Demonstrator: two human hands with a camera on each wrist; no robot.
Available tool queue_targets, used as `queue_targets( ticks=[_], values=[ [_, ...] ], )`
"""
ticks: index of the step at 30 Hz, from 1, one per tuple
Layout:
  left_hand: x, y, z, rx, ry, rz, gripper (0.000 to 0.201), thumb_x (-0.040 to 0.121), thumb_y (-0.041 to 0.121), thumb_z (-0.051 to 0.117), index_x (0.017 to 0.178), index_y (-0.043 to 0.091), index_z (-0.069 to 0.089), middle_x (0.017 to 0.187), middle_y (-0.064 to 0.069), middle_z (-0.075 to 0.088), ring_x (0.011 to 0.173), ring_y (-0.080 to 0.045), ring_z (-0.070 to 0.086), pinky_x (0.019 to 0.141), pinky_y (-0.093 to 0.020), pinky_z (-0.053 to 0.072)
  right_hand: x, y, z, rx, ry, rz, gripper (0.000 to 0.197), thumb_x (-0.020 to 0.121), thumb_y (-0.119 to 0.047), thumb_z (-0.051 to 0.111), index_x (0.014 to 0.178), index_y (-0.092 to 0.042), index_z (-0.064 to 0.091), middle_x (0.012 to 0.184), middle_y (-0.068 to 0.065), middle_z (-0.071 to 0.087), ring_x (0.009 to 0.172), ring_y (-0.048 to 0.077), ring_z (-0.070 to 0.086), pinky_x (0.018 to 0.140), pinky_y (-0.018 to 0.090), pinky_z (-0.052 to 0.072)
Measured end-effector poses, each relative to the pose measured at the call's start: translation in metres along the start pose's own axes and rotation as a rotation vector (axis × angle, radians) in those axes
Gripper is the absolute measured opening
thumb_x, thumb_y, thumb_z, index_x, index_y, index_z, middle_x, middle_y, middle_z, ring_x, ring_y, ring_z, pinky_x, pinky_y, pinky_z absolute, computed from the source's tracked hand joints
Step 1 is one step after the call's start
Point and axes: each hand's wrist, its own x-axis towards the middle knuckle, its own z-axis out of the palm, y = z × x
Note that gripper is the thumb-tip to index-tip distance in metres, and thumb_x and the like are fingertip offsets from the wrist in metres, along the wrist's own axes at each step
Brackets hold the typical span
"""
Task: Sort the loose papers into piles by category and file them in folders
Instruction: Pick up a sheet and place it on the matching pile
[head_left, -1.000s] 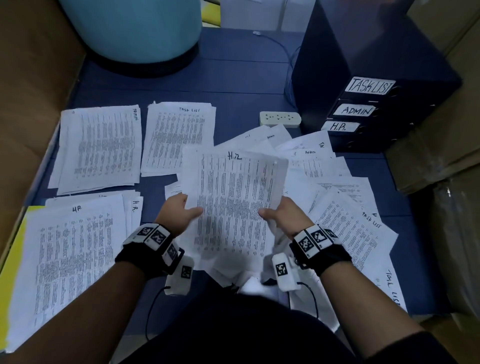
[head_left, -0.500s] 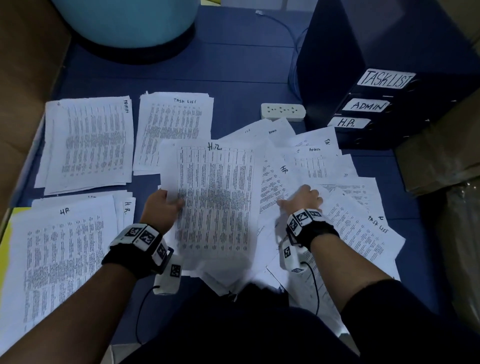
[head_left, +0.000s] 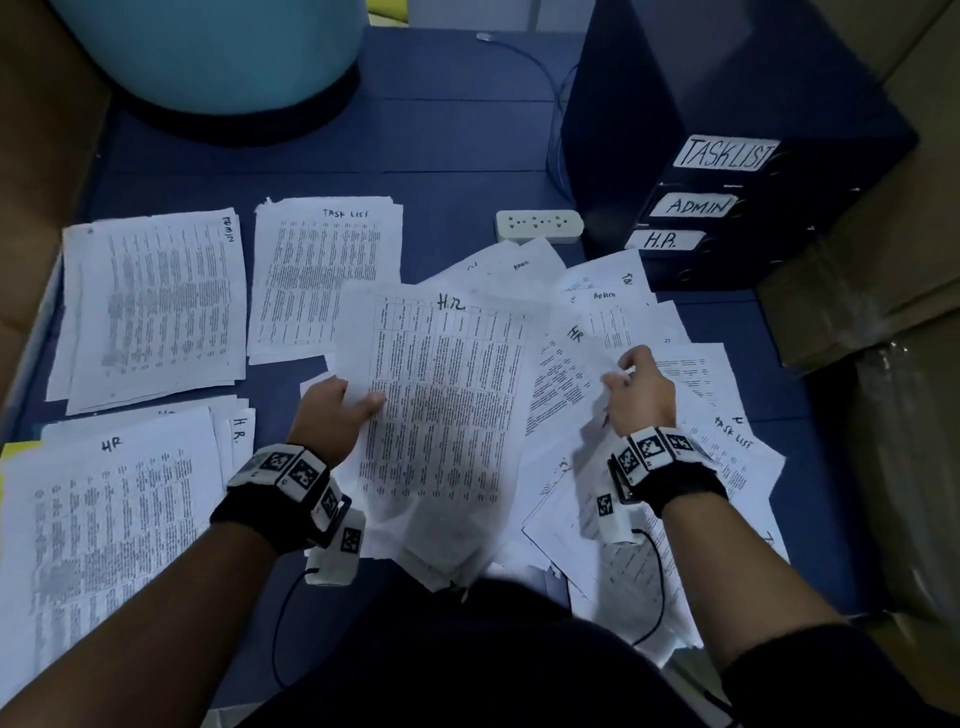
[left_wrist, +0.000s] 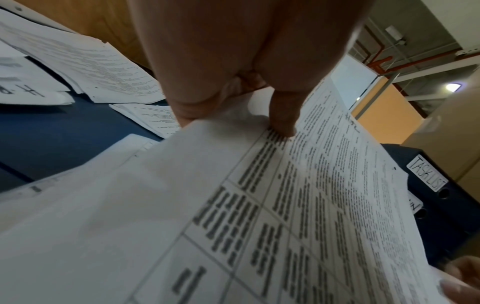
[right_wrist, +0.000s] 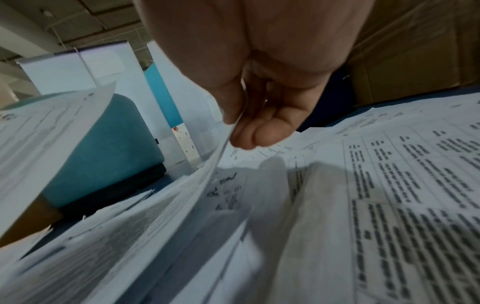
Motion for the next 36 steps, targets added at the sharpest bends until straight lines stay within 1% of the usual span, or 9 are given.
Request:
queue_targets(
  ticks=[7, 11, 15, 18, 22, 26, 29, 34, 36],
  values=[
    [-0.01, 0.002, -0.002, 0.045, 0.003, 0.022, 0.042, 0.087, 0.026, 0.067, 0.063, -0.005, 0.052, 0.059, -0.006, 0.045, 0.06, -0.024, 0.045, 0.052, -0.029, 0.03, -0.007, 0.007, -0.002, -0.08, 0.105, -0.194, 0.012, 0.097, -0.006, 0.052, 0.1, -0.004, 0.063, 0.11, 0.015, 0.056, 0.093, 0.029, 0.053, 0.077, 0.027, 0.039],
    [-0.016, 0.011, -0.007, 0.047, 0.01, 0.034, 0.038, 0.088, 0.026, 0.067, 0.067, -0.002, 0.052, 0.067, -0.015, 0.051, 0.065, -0.028, 0.048, 0.058, -0.035, 0.036, -0.018, -0.013, -0.028, 0.273, 0.153, -0.235, 0.017, 0.098, -0.005, 0.047, 0.089, -0.017, 0.056, 0.076, 0.002, 0.056, 0.067, 0.018, 0.052, 0.066, 0.04, 0.05],
    [-0.024, 0.03, -0.009, -0.044, -0.044, 0.113, 0.022, 0.089, 0.019, 0.065, 0.073, 0.011, 0.053, 0.07, 0.002, 0.053, 0.065, -0.01, 0.05, 0.059, -0.027, 0.035, -0.03, -0.037, -0.055, 0.597, -0.001, -0.251, 0.042, 0.098, -0.001, 0.043, 0.075, -0.034, 0.055, 0.072, 0.001, 0.05, 0.069, 0.021, 0.048, 0.061, 0.037, 0.053],
    [-0.028, 0.043, -0.009, -0.115, -0.077, 0.132, 0.019, 0.09, 0.015, 0.063, 0.077, 0.007, 0.052, 0.074, 0.007, 0.056, 0.069, -0.005, 0.053, 0.075, -0.023, 0.042, -0.038, -0.049, -0.066, 0.722, -0.125, -0.259, 0.034, 0.097, 0.003, 0.041, 0.078, -0.022, 0.054, 0.066, -0.008, 0.05, 0.063, 0.014, 0.048, 0.053, 0.026, 0.048],
    [-0.035, 0.054, -0.007, -0.142, -0.044, 0.12, 0.023, 0.091, 0.015, 0.062, 0.072, 0.008, 0.054, 0.07, -0.004, 0.058, 0.064, -0.01, 0.052, 0.064, -0.02, 0.043, -0.046, -0.056, -0.07, 0.865, -0.205, -0.198, 0.025, 0.1, -0.001, 0.042, 0.085, -0.018, 0.051, 0.062, -0.012, 0.056, 0.056, 0.009, 0.05, 0.047, 0.021, 0.043],
    [-0.037, 0.048, -0.008, -0.265, 0.023, 0.097, 0.021, 0.089, 0.012, 0.065, 0.109, 0.013, 0.061, 0.103, -0.002, 0.067, 0.093, -0.015, 0.064, 0.088, -0.032, 0.051, -0.06, -0.049, -0.057, 0.953, -0.313, -0.083, 0.019, 0.098, -0.035, 0.052, 0.112, -0.023, 0.052, 0.091, 0.006, 0.058, 0.075, 0.023, 0.054, 0.064, 0.032, 0.05],
    [-0.046, 0.044, -0.011, -0.304, 0.07, 0.087, 0.041, 0.087, 0.011, 0.066, 0.123, 0.018, 0.048, 0.101, 0.005, 0.066, 0.089, -0.001, 0.062, 0.076, -0.018, 0.049, -0.077, -0.042, -0.034, 0.732, -0.467, -0.084, 0.034, 0.091, -0.023, 0.065, 0.123, -0.02, 0.051, 0.107, 0.024, 0.063, 0.09, 0.028, 0.064, 0.077, 0.04, 0.051],
    [-0.06, 0.01, -0.021, -0.271, 0.032, -0.024, 0.057, 0.089, 0.013, 0.064, 0.139, 0.02, 0.039, 0.132, -0.004, 0.055, 0.123, -0.022, 0.052, 0.105, -0.044, 0.041, -0.103, -0.06, -0.009, 0.706, -0.437, -0.076, 0.032, 0.095, 0.002, 0.052, 0.118, -0.018, 0.06, 0.105, 0.0, 0.072, 0.089, 0.01, 0.07, 0.071, 0.025, 0.056],
    [-0.067, -0.012, -0.032, -0.208, 0.06, -0.085, 0.055, 0.091, 0.014, 0.061, 0.141, 0.01, 0.041, 0.141, -0.005, 0.047, 0.13, -0.022, 0.045, 0.111, -0.044, 0.035, -0.109, -0.066, 0.004, 0.657, -0.521, -0.074, 0.028, 0.095, -0.003, 0.053, 0.115, -0.021, 0.061, 0.107, 0.002, 0.073, 0.095, 0.02, 0.071, 0.078, 0.035, 0.058]
  ],
)
